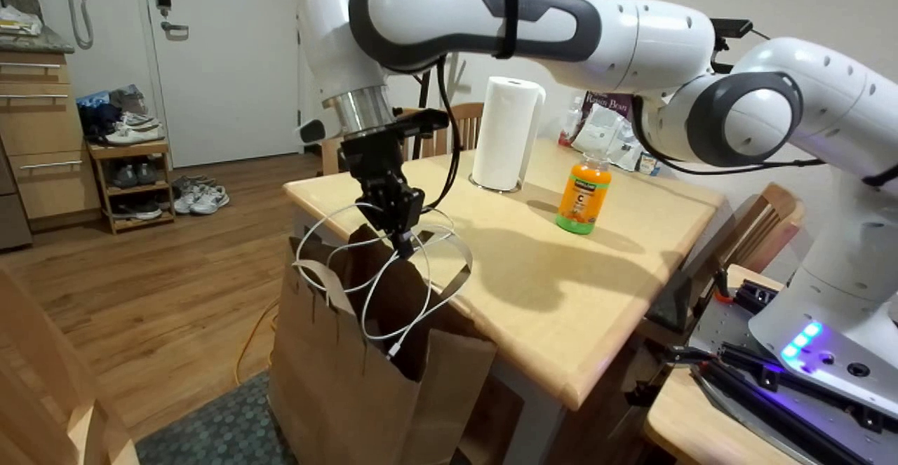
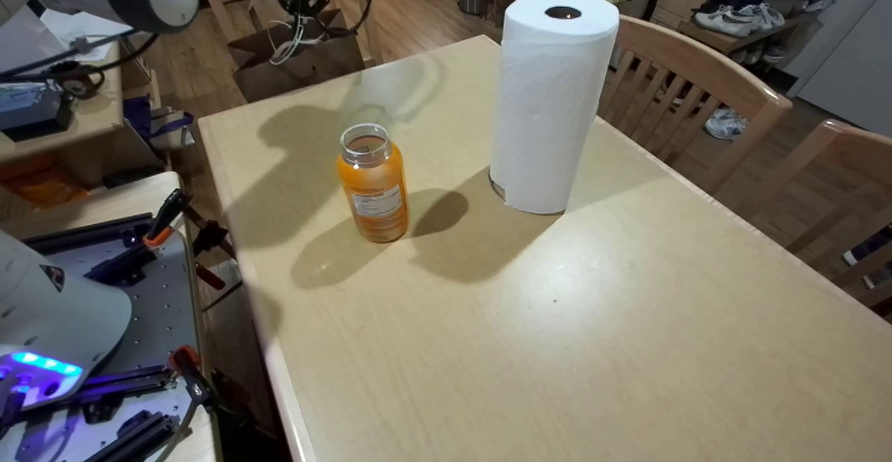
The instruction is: Put the cable in the paper bag
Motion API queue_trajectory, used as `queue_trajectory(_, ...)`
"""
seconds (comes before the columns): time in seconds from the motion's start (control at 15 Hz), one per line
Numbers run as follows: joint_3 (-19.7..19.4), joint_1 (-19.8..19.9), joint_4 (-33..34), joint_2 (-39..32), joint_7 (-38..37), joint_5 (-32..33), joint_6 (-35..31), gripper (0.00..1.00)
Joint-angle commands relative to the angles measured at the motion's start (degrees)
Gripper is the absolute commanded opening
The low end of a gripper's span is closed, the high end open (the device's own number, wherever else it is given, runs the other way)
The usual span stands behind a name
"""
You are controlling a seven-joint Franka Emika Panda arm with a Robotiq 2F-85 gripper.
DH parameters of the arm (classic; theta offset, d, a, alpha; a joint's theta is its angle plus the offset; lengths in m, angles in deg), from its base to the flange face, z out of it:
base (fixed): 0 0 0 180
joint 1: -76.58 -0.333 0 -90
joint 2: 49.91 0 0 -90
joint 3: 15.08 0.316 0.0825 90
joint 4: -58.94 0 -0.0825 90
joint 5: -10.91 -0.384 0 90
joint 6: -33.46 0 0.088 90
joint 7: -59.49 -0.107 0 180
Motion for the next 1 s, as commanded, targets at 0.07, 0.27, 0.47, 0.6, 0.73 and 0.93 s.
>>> queue_trajectory(0.07, 1.37, 1.23, 0.72, -0.97, 2.84, -1.62, 2.4, 0.02)
queue_trajectory(0.27, -0.24, -0.09, 1.01, -1.23, 1.83, 0.27, 1.86, 0.02)
queue_trajectory(0.47, 1.19, -0.14, 0.99, -1.21, 4.8, -1.21, 2.53, 0.02)
queue_trajectory(0.6, 1.89, -0.19, 0.68, -0.46, 7.67, -1.64, 2.04, 0.02)
queue_trajectory(0.73, 2.15, -0.33, -0.13, 0.19, 9.29, -1.66, 1.27, 0.02)
queue_trajectory(0.93, 0.8, -1.35, 0.12, 0.68, 8.78, -0.17, 0.38, 0.02)
